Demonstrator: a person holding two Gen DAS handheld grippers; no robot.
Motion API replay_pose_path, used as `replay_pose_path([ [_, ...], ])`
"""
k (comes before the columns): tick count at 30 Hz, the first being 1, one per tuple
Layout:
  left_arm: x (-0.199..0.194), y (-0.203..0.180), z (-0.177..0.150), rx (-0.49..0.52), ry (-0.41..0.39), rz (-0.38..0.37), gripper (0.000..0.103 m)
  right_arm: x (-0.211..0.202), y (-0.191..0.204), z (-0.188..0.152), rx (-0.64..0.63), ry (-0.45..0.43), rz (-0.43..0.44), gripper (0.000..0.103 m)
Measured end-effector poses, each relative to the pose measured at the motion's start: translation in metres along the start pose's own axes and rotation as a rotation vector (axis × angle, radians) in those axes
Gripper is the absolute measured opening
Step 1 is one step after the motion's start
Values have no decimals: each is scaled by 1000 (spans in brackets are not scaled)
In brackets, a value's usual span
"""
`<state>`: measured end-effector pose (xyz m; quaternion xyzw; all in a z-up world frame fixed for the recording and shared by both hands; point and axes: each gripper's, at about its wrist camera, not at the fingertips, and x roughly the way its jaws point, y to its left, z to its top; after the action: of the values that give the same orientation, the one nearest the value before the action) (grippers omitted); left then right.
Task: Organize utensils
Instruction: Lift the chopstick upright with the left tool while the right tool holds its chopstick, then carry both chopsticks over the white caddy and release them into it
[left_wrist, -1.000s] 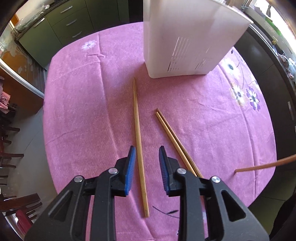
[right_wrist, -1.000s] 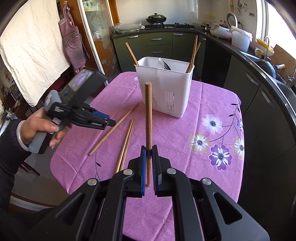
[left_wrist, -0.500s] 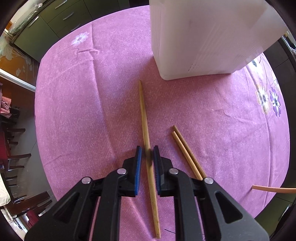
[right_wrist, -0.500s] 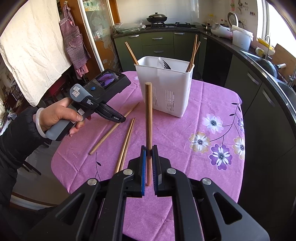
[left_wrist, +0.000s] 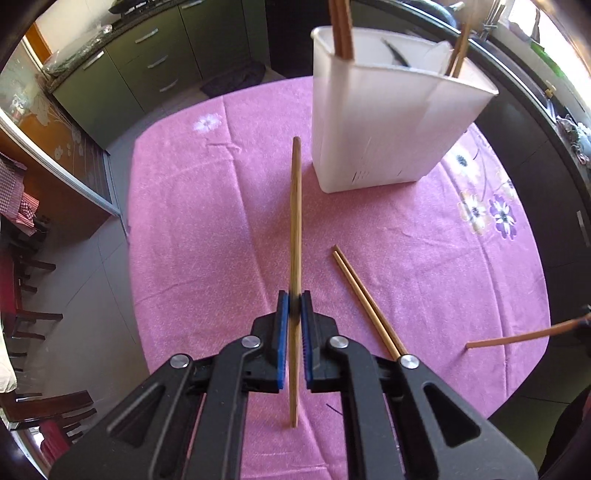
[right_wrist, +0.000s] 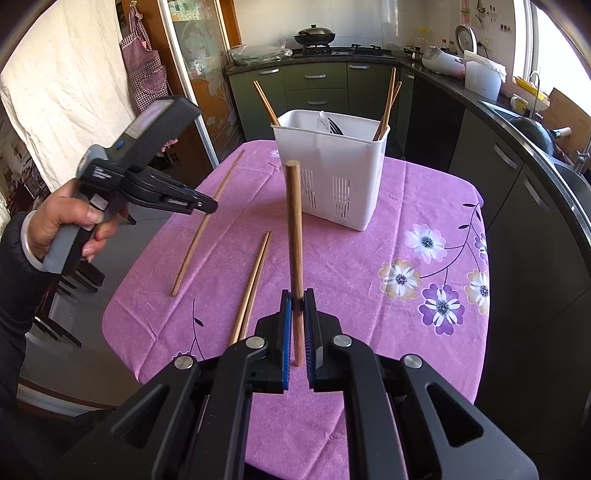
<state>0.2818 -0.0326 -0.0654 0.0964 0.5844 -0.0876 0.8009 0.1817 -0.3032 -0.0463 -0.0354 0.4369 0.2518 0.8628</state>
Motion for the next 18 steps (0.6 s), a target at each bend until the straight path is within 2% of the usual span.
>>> replay_pose_path([
  [4, -36, -3, -20, 17, -77, -1, 7, 0, 0, -1, -1, 1, -1, 7],
  [8, -52, -8, -42, 37, -121, -2, 7, 0, 1, -1, -4, 1, -2, 7],
  [18, -66, -14, -56, 56, -158, -13, 7, -2, 3, -3, -8, 3, -8, 7],
])
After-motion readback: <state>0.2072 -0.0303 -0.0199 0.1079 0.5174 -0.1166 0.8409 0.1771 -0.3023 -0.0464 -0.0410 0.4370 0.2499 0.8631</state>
